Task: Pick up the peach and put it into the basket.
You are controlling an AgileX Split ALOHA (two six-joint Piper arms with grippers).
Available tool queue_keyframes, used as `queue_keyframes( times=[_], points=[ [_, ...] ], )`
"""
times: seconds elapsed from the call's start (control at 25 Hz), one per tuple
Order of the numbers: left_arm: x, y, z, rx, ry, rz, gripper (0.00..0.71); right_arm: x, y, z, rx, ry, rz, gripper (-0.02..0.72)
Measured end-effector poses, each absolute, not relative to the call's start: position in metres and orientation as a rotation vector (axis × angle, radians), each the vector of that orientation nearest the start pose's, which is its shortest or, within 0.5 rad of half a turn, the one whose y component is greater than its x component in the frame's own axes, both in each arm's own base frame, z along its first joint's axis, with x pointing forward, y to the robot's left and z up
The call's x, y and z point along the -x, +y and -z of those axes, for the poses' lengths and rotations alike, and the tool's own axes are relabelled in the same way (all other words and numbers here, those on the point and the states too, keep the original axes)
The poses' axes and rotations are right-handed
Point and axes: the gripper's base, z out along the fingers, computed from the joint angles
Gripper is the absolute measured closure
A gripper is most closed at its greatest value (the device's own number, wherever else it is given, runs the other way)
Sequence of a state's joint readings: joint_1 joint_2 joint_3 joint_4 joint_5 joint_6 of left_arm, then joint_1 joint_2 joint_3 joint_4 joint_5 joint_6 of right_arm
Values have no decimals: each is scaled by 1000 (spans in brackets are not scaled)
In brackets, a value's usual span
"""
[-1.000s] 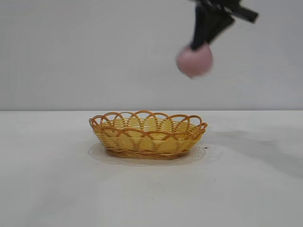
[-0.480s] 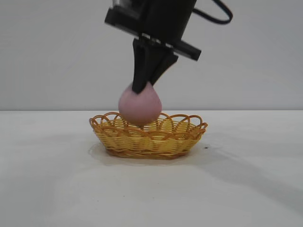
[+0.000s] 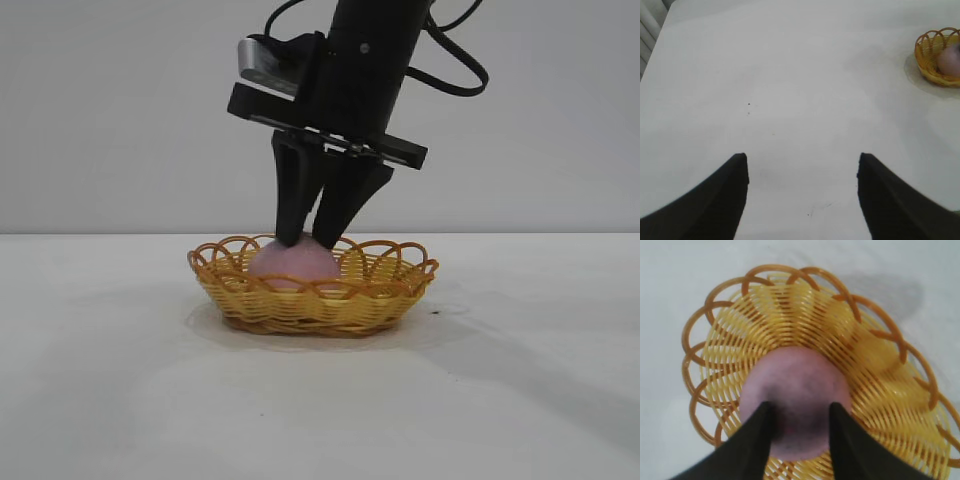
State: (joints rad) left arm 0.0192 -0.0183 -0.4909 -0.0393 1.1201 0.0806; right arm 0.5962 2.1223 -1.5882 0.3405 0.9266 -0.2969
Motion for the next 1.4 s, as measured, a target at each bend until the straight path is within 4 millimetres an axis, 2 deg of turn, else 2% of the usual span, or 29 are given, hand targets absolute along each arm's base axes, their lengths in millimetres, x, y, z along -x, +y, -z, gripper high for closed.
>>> queue_keyframes(
  times=[0.08,0.24,0.28,0.4,0.64,0.8,0.92,1.0,1.24,1.4],
  points=[
    [9,-3,-270,-68,2093,-13,254,-347,265,-173,1014,2771,-477,384],
    [9,-3,-270,-68,2093,-13,254,-344,261,-198,967,2737,-473,384],
    [9,-3,-270,-68,2093,-13,254,-343,259,-206,943,2729,-464,363],
    [9,-3,-270,-68,2093,-13,254,-350,244,-218,827,2743,-411,363],
    [9,-3,-270,-68,2093,-13,254,-384,167,-215,493,2883,-195,363],
    [9,-3,-270,-68,2093,-13,254,-401,116,-213,298,2918,-102,363],
    [9,-3,-270,-68,2093,-13,254,-408,88,-213,195,2924,-81,363],
    [9,-3,-270,-68,2093,-13,254,-410,77,-213,159,2928,-70,363],
    [9,-3,-270,-68,2093,-13,254,-403,60,-207,126,3004,-21,363],
    [9,-3,-270,-68,2093,-13,254,-367,51,-203,113,3026,-20,363]
  ],
)
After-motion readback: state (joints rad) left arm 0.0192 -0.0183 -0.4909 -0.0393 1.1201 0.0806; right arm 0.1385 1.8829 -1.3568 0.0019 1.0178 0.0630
